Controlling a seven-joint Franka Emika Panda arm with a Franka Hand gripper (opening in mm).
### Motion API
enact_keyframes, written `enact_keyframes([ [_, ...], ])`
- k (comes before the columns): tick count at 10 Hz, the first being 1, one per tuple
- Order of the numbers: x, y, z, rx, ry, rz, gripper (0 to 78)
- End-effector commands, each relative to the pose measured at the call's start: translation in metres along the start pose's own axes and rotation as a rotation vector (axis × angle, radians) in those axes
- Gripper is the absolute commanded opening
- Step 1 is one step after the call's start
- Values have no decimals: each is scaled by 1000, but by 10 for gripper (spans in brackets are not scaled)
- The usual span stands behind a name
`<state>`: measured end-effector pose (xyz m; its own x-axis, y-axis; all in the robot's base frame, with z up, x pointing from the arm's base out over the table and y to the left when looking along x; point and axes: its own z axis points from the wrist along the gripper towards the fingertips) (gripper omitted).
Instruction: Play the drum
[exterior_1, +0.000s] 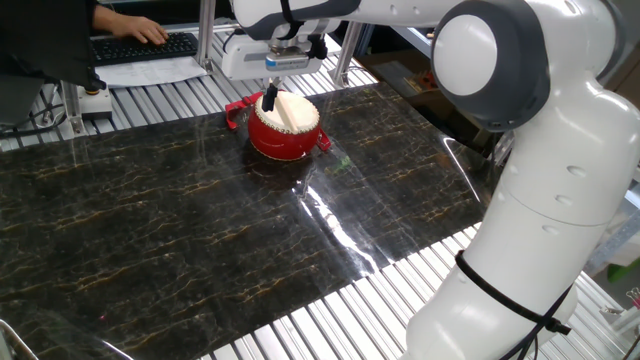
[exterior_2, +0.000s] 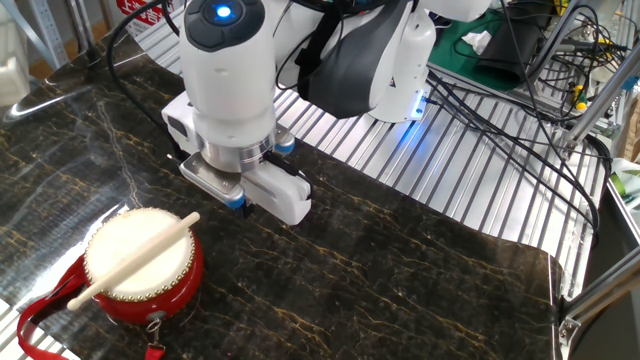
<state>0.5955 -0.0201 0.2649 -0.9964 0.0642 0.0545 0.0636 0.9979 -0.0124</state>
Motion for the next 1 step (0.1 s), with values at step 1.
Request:
enact_keyframes([
  [1,-1,0,-2,1,-3,1,13],
])
